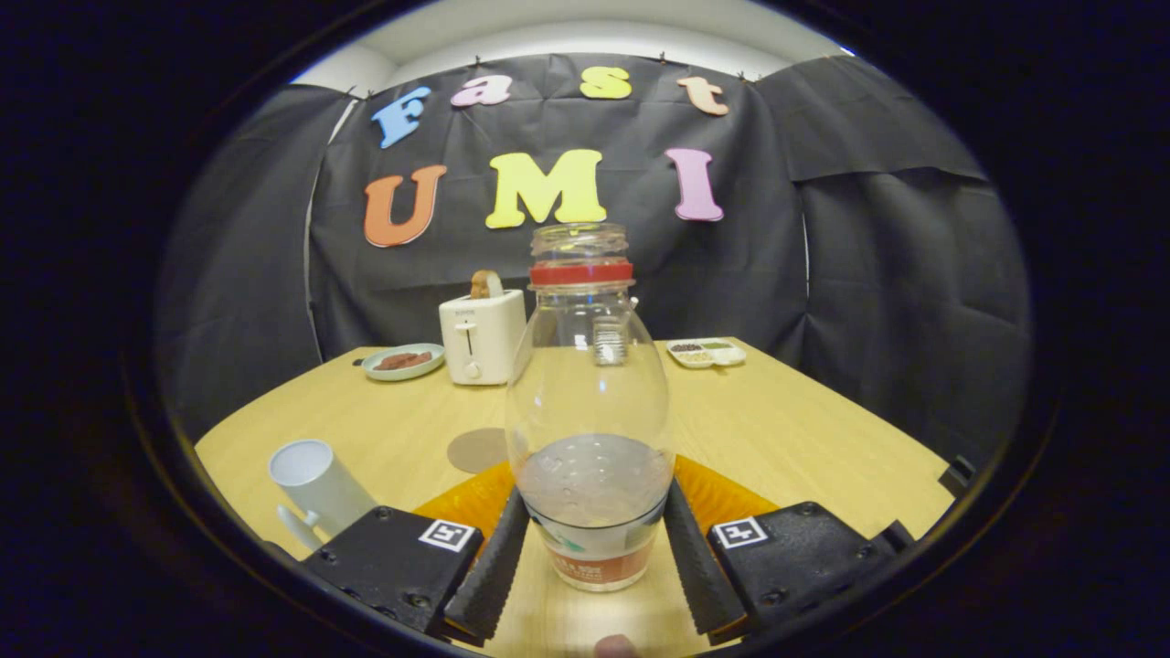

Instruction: Take the bottle from table, then pour the juice into the cup, finally place the bottle on the coaster

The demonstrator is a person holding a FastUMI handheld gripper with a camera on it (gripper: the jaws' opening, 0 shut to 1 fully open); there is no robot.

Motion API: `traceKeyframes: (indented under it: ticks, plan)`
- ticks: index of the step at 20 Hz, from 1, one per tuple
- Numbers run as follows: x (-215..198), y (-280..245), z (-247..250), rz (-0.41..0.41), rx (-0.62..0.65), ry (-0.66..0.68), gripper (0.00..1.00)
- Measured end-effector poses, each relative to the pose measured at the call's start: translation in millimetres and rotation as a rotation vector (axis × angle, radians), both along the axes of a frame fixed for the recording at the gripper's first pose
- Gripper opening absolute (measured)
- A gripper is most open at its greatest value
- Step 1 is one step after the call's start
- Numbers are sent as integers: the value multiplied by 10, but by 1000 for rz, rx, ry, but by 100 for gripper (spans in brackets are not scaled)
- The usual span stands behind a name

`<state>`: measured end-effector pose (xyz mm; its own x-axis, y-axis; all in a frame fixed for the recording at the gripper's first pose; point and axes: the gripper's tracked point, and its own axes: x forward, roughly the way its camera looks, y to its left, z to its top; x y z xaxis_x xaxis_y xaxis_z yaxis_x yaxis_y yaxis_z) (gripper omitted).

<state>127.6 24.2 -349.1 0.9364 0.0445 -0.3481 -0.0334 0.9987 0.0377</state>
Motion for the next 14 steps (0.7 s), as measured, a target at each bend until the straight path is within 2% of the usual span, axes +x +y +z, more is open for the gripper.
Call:
traceKeyframes:
  ticks: [3,9,14]
  plan:
    - [30,53,115,26,-104,-24,79]
    - [117,152,263,101,-511,-73,79]
    - [161,284,162,161,-703,-73,79]
